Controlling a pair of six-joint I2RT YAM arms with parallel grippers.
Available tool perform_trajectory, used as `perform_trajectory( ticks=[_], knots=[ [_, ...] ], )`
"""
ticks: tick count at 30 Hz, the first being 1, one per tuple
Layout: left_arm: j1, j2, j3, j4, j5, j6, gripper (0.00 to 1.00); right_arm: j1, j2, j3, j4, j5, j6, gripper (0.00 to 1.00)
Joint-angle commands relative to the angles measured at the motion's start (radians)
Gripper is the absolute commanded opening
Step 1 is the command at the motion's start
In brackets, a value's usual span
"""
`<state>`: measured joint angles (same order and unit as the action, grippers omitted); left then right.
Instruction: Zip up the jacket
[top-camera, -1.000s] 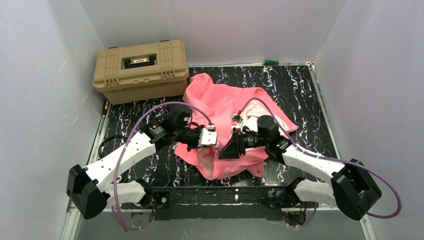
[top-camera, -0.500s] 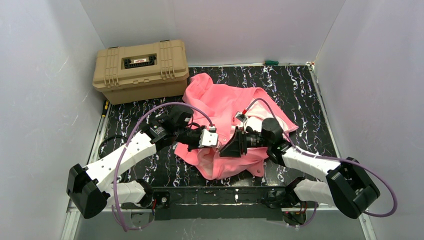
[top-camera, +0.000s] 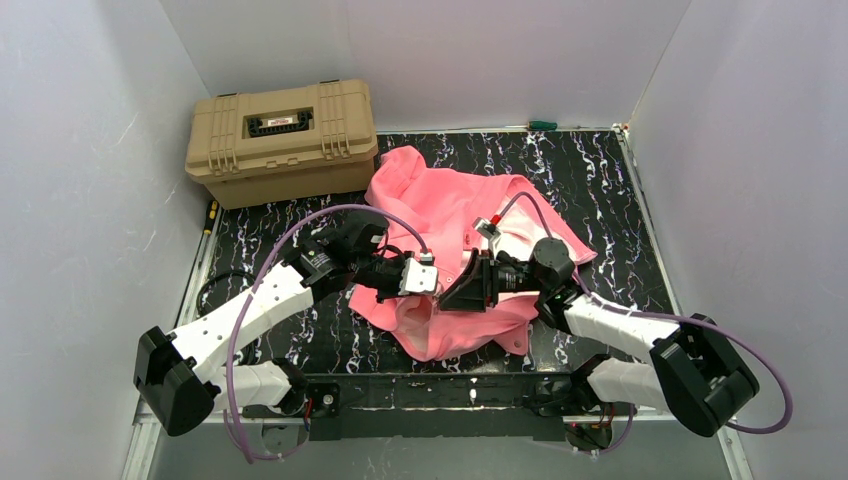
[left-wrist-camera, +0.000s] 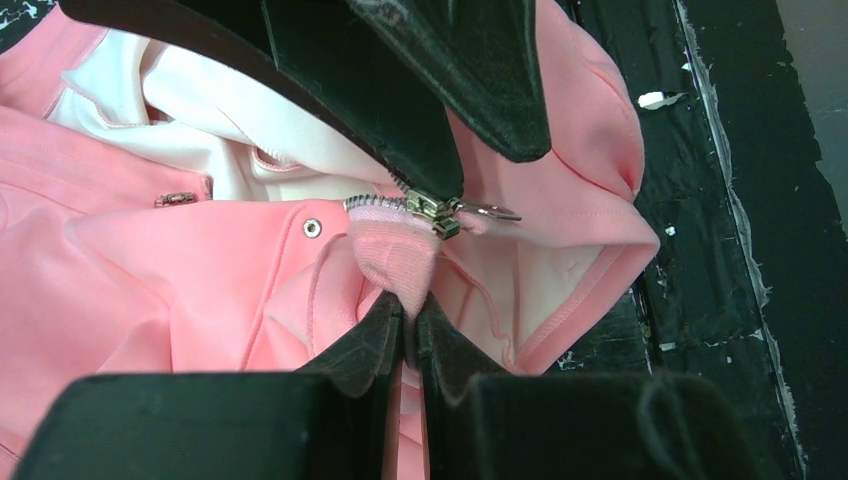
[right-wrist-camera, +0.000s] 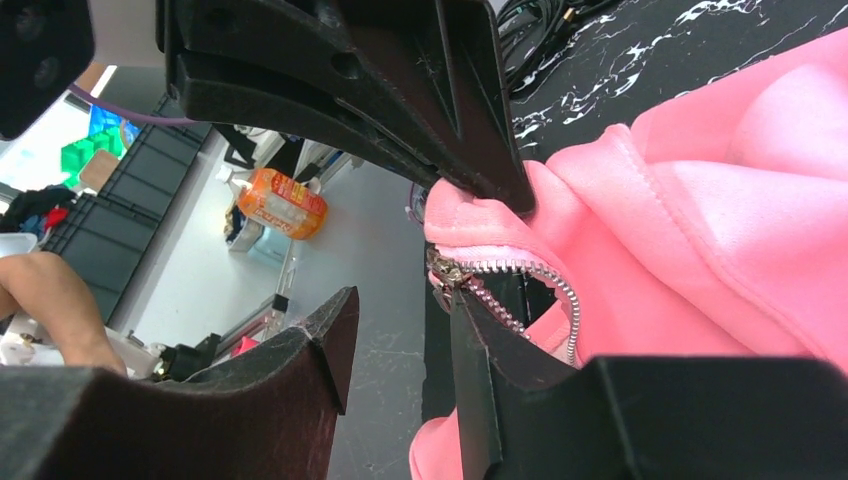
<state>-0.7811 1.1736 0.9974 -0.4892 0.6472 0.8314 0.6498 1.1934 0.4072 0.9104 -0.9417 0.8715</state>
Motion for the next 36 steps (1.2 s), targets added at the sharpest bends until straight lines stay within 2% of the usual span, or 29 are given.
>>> perform_trajectory(
  ticks=[1, 4, 9, 26, 30, 36],
  knots=[
    [-0.005, 0.000, 0.033, -0.024, 0.014, 0.006, 0.00, -0.005, -0.093, -0.005, -0.103, 0.015, -0.081, 0.47],
    [-0.006, 0.003, 0.037, -0.024, 0.017, 0.006, 0.00, -0.006, -0.115, 0.022, -0.264, 0.038, -0.172, 0.46],
    [-0.007, 0.004, 0.041, -0.022, 0.016, 0.005, 0.00, -0.006, -0.139, 0.048, -0.413, 0.070, -0.262, 0.45],
    [-0.015, 0.020, 0.057, -0.022, 0.006, 0.004, 0.00, 0.060, -0.011, 0.095, -0.320, 0.039, -0.252, 0.42],
    [-0.018, 0.018, 0.056, -0.022, 0.001, 0.000, 0.00, 0.067, -0.010, 0.116, -0.354, 0.087, -0.288, 0.41],
    [-0.020, 0.014, 0.052, -0.022, -0.004, 0.002, 0.00, 0.082, -0.045, 0.139, -0.417, 0.172, -0.334, 0.34]
  ],
)
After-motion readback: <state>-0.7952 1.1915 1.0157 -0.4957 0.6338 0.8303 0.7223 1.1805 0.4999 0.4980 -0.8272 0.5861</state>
